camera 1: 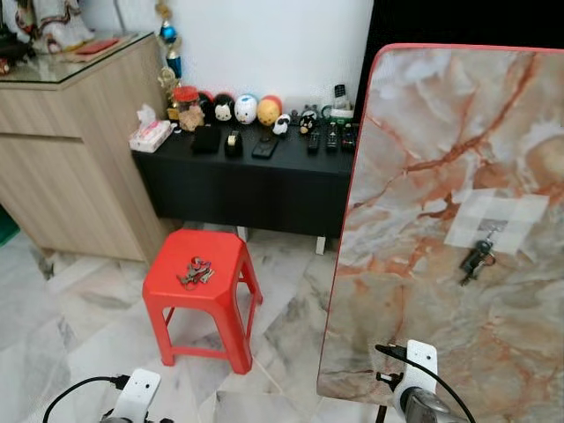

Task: Hang keys on a hook

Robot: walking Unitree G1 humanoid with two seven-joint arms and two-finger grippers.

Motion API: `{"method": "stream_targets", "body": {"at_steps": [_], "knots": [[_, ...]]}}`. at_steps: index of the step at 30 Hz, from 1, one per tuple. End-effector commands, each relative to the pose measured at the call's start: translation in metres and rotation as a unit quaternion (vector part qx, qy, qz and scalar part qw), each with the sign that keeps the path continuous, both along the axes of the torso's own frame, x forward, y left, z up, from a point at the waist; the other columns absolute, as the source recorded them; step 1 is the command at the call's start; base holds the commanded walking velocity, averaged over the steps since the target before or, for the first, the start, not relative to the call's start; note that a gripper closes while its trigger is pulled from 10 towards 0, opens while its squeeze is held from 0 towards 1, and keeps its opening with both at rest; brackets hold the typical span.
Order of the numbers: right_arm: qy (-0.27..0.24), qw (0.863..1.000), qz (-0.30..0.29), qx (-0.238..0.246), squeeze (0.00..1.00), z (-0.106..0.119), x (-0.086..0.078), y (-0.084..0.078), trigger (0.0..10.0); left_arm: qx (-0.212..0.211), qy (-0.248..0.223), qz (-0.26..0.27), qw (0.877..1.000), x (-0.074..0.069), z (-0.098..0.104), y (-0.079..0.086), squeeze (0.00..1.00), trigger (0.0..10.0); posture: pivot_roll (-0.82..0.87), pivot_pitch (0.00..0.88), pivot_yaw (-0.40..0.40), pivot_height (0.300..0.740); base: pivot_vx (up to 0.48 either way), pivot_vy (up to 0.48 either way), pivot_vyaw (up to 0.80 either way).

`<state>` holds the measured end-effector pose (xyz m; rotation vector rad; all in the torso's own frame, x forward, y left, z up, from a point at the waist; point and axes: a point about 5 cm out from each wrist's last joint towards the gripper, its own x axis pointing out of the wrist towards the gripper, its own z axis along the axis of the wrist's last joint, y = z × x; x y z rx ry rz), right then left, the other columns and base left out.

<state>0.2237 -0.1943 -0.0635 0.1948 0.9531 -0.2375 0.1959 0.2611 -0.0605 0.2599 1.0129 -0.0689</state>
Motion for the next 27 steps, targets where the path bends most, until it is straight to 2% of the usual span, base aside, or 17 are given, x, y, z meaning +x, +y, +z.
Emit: {"method": "stream_targets", "body": {"at_steps": [1,11,17,19,20,27], "knots": [[-0.004,1.0,0.015,-0.002,0.0,0.002,0.003,-0.001,10.0,-0.003,0.0,0.016,1.0,-0.001,0.0,0.001,0.0,10.0,0.02,0.0,-0.001,0.74,0.0,0.382,0.0],[0.007,1.0,-0.002,-0.002,0.0,-0.001,-0.003,-0.003,10.0,0.0,0.016,0.005,1.0,-0.007,-0.003,0.002,0.0,10.0,-0.01,0.0,0.008,0.74,0.0,0.394,0.0],[0.028,1.0,0.003,0.008,0.0,-0.011,-0.017,0.006,10.0,0.011,0.021,0.024,0.999,-0.021,-0.006,0.013,0.0,10.0,0.04,0.0,-0.045,0.74,0.0,0.405,0.0],[0.034,0.999,0.013,0.007,0.0,-0.013,-0.02,0.007,10.0,0.011,0.023,0.029,0.999,-0.026,-0.008,0.015,0.0,10.0,0.06,0.0,-0.069,0.74,0.0,0.405,0.0],[0.036,0.999,0.033,0.007,0.0,-0.016,-0.026,0.009,10.0,0.011,0.027,0.034,0.999,-0.033,-0.01,0.017,0.0,10.0,0.08,0.0,-0.099,0.74,0.0,0.405,0.0],[0.041,0.998,0.043,0.001,0.0,-0.019,-0.032,0.006,10.0,0.011,0.029,0.036,0.999,-0.039,-0.013,0.016,0.0,10.0,0.09,0.0,-0.133,0.74,0.0,0.4,0.0]]}}
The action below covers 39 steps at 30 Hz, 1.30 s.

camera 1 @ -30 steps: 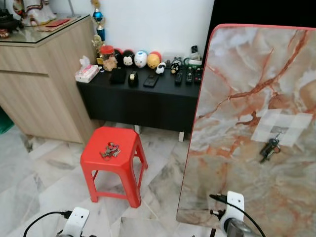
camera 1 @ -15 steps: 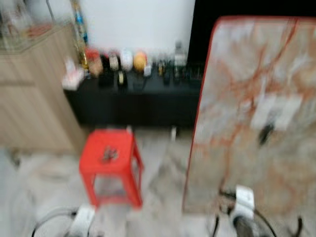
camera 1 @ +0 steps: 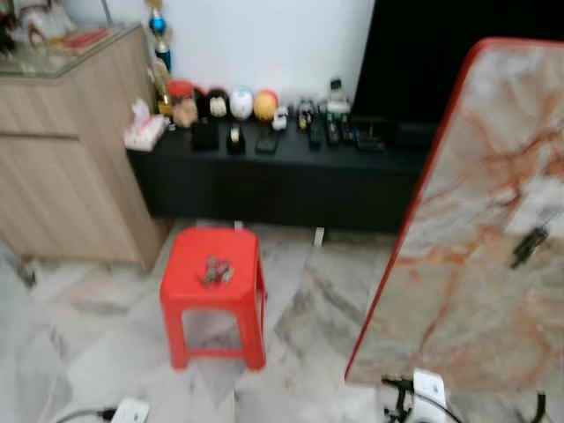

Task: Hang keys on a hook

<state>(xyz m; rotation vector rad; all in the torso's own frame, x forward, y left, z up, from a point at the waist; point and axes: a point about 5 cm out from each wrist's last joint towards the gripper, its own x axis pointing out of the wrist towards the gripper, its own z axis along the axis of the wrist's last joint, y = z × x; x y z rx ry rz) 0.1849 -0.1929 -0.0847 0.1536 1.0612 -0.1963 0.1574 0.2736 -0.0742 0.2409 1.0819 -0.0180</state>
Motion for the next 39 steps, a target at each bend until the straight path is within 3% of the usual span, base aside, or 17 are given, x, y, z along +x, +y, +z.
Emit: {"method": "stream_targets", "body": {"at_steps": [1,3,8,9,12,18,30,39], "knots": [[-0.018,0.999,0.036,-0.002,0.0,0.005,0.01,0.003,10.0,0.011,0.0,-0.002,1.0,0.001,0.001,0.002,0.0,10.0,0.08,0.0,-0.114,0.74,0.0,0.382,0.0],[-0.023,0.998,0.058,-0.009,0.0,0.007,0.013,0.0,10.0,0.039,0.011,-0.04,0.998,0.004,0.001,0.0,0.0,10.0,0.06,0.0,-0.089,0.74,0.0,0.386,0.0],[-0.028,0.998,0.05,-0.017,0.0,0.008,0.013,-0.008,10.0,0.017,0.013,-0.024,0.999,0.004,-0.002,-0.008,0.0,10.0,0.04,0.0,-0.059,0.74,0.0,0.403,0.0],[-0.029,0.999,0.039,-0.021,0.0,0.009,0.013,-0.012,10.0,0.015,0.021,-0.044,0.999,0.005,-0.003,-0.014,0.0,10.0,0.05,0.0,-0.044,0.74,0.0,0.405,0.0],[-0.033,0.999,0.037,-0.023,0.0,0.011,0.016,-0.014,10.0,0.008,0.009,-0.007,1.0,0.008,-0.003,-0.015,0.0,10.0,0.06,0.0,-0.041,0.74,0.0,0.406,0.0],[-0.049,0.998,0.034,-0.011,0.0,0.016,0.027,-0.006,10.0,0.023,-0.004,-0.019,1.0,0.019,0.004,-0.01,0.0,10.0,0.04,0.0,-0.059,0.74,0.0,0.409,0.0],[-0.073,0.997,0.011,0.0,0.0,0.028,0.05,0.004,10.0,0.026,-0.033,-0.003,0.999,0.043,0.018,-0.004,0.0,10.0,0.0,0.0,-0.02,0.74,0.0,0.408,0.0],[-0.076,0.997,0.013,0.0,0.0,0.03,0.054,0.004,10.0,0.018,-0.046,0.023,0.999,0.047,0.02,-0.005,0.0,10.0,0.02,0.0,-0.032,0.74,0.0,0.041,0.0]]}}
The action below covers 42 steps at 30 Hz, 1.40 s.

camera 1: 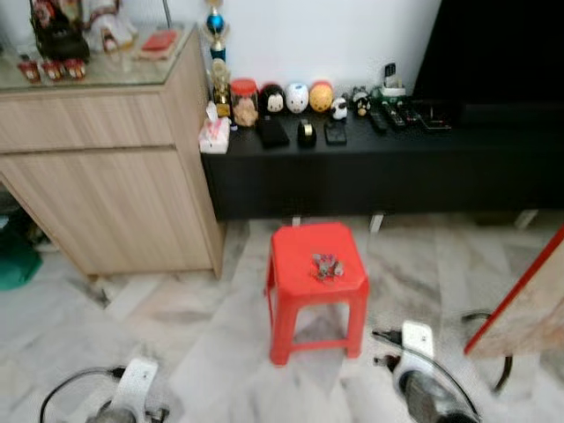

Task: Hang keys on a hook

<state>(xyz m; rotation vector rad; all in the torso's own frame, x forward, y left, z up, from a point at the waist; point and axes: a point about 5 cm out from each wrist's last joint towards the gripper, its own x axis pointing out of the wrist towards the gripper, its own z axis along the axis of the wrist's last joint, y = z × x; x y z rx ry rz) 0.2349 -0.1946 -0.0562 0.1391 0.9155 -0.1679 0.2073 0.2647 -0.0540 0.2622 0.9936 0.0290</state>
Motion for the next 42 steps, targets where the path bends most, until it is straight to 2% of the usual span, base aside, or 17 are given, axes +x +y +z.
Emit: {"method": "stream_targets", "body": {"at_steps": [1,10,11,16,21,34,42], "knots": [[-0.002,1.0,0.001,0.007,0.0,0.002,0.004,0.006,10.0,-0.008,-0.004,0.026,1.0,-0.004,-0.001,0.005,0.0,10.0,0.02,0.0,-0.029,0.74,0.0,0.0,0.0],[0.001,1.0,-0.003,0.015,0.0,-0.001,0.0,0.008,10.0,-0.021,-0.011,0.056,0.998,-0.01,-0.003,0.008,0.0,10.0,0.03,0.0,-0.025,0.74,0.0,0.0,0.0],[0.003,1.0,-0.019,0.022,0.0,-0.004,-0.004,0.008,10.0,-0.025,-0.009,0.064,0.998,-0.014,-0.004,0.008,0.0,10.0,0.04,0.0,-0.021,0.74,0.0,0.0,0.0],[0.009,1.0,-0.019,0.022,0.0,-0.006,-0.009,0.007,10.0,-0.02,0.001,0.054,0.998,-0.018,-0.007,0.009,0.0,10.0,0.04,0.0,-0.019,0.74,0.0,0.0,0.0],[0.018,1.0,-0.003,0.019,0.0,-0.009,-0.014,0.005,10.0,-0.021,0.003,0.058,0.998,-0.024,-0.01,0.008,0.0,10.0,0.06,0.0,-0.045,0.74,0.274,0.0,0.0],[0.016,1.0,-0.012,0.018,0.0,-0.015,-0.025,-0.001,10.0,-0.033,0.019,0.058,0.998,-0.038,-0.017,0.006,0.0,10.0,0.02,0.0,-0.038,0.74,0.327,0.0,0.0],[0.019,1.0,-0.014,0.015,0.0,-0.014,-0.025,-0.004,10.0,-0.033,0.015,0.05,0.998,-0.037,-0.016,0.007,0.0,10.0,0.03,0.0,-0.057,0.74,0.352,0.0,0.0]]}}
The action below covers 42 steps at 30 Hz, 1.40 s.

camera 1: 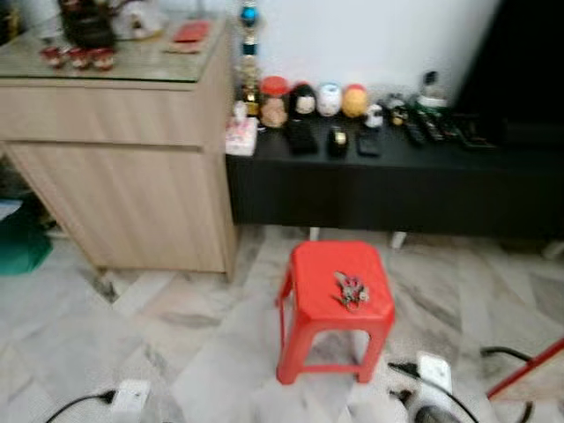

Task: Hang keys on a hook

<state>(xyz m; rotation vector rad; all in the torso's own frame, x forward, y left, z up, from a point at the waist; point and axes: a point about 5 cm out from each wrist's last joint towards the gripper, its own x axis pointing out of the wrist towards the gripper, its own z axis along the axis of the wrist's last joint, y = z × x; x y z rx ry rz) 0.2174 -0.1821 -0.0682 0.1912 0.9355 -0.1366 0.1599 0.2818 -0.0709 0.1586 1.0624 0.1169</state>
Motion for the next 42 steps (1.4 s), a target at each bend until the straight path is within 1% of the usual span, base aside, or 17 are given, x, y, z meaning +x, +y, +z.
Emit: {"method": "stream_targets", "body": {"at_steps": [1,14,18,23,25,26,27,28,29,31,33,34,35,38,39,40,42], "knots": [[0.011,1.0,-0.016,-0.014,0.0,-0.002,-0.007,-0.016,10.0,-0.01,-0.014,-0.012,1.0,0.011,0.001,-0.01,0.0,10.0,0.03,0.0,-0.058,0.74,0.364,0.0,0.0],[0.009,1.0,-0.012,-0.013,0.0,-0.001,-0.006,-0.018,10.0,-0.013,-0.012,-0.003,1.0,0.01,0.001,-0.009,0.0,10.0,0.03,0.0,-0.073,0.74,0.365,0.0,0.0],[0.007,1.0,-0.01,-0.014,0.0,-0.001,-0.005,-0.018,10.0,-0.015,-0.023,0.011,1.0,0.011,0.002,-0.009,0.0,10.0,0.02,0.0,-0.073,0.74,0.0,0.0,0.0],[-0.009,1.0,-0.008,-0.012,0.0,0.001,-0.003,-0.017,10.0,-0.015,-0.081,0.023,0.996,0.018,0.007,-0.009,0.0,10.0,0.02,0.0,-0.066,0.74,0.0,0.0,0.0],[-0.025,1.0,-0.006,-0.011,0.0,0.003,0.0,-0.017,10.0,-0.014,-0.123,0.022,0.992,0.024,0.012,-0.009,0.0,10.0,0.02,0.0,-0.061,0.74,0.0,0.0,0.0],[-0.025,1.0,-0.006,-0.011,0.0,0.003,0.0,-0.017,10.0,-0.014,-0.123,0.022,0.992,0.024,0.012,-0.009,0.0,10.0,0.02,0.0,-0.061,0.74,0.0,0.0,0.0],[-0.034,0.999,-0.008,-0.012,0.0,0.004,0.001,-0.017,10.0,-0.001,-0.154,-0.005,0.988,0.03,0.013,-0.023,0.0,10.0,0.02,0.0,-0.059,0.74,0.0,0.0,0.0],[-0.048,0.999,-0.01,-0.013,0.0,0.006,0.003,-0.017,10.0,0.0,-0.215,-0.035,0.976,0.045,0.021,-0.043,0.0,10.0,0.02,0.0,-0.058,0.74,0.0,0.0,0.0],[-0.048,0.999,-0.01,-0.013,0.0,0.006,0.003,-0.017,10.0,0.0,-0.215,-0.035,0.976,0.045,0.021,-0.043,0.0,10.0,0.02,0.0,-0.058,0.74,0.0,0.0,0.0],[-0.068,0.998,-0.009,-0.017,0.0,0.009,0.006,-0.017,10.0,-0.008,-0.276,-0.046,0.96,0.063,0.037,-0.048,0.0,10.0,0.02,0.0,-0.055,0.74,0.0,0.0,0.0],[-0.094,0.995,0.005,-0.03,0.0,0.013,0.011,-0.017,10.0,-0.006,-0.327,-0.054,0.944,0.072,0.052,-0.051,0.0,10.0,0.02,0.0,-0.054,0.74,0.0,0.0,0.0],[-0.103,0.994,0.009,-0.034,0.0,0.014,0.012,-0.017,10.0,-0.006,-0.343,-0.056,0.938,0.074,0.057,-0.052,0.0,10.0,0.02,0.0,-0.055,0.74,0.0,0.0,0.0],[-0.127,0.991,0.01,-0.032,0.0,0.018,0.015,-0.017,10.0,-0.015,-0.378,-0.058,0.924,0.076,0.065,-0.056,0.0,10.0,0.02,0.0,-0.057,0.74,0.0,0.0,0.0],[-0.156,0.987,0.017,-0.025,0.0,0.022,0.019,-0.016,10.0,-0.024,-0.42,-0.06,0.905,0.076,0.077,-0.062,0.0,10.0,0.03,0.0,-0.064,0.74,0.0,0.0,0.0],[-0.156,0.987,0.017,-0.025,0.0,0.022,0.019,-0.016,10.0,-0.024,-0.42,-0.06,0.905,0.076,0.077,-0.062,0.0,10.0,0.03,0.0,-0.064,0.74,0.0,0.0,0.0],[-0.17,0.985,0.03,-0.025,0.0,0.025,0.021,-0.015,10.0,-0.025,-0.435,-0.061,0.898,0.074,0.082,-0.065,0.0,10.0,0.03,0.0,-0.069,0.74,0.0,0.0,0.0],[-0.181,0.982,0.039,-0.025,0.0,0.026,0.022,-0.015,10.0,-0.023,-0.448,-0.061,0.892,0.071,0.086,-0.068,0.0,10.0,0.03,0.0,-0.074,0.74,0.0,0.0,0.0]]}}
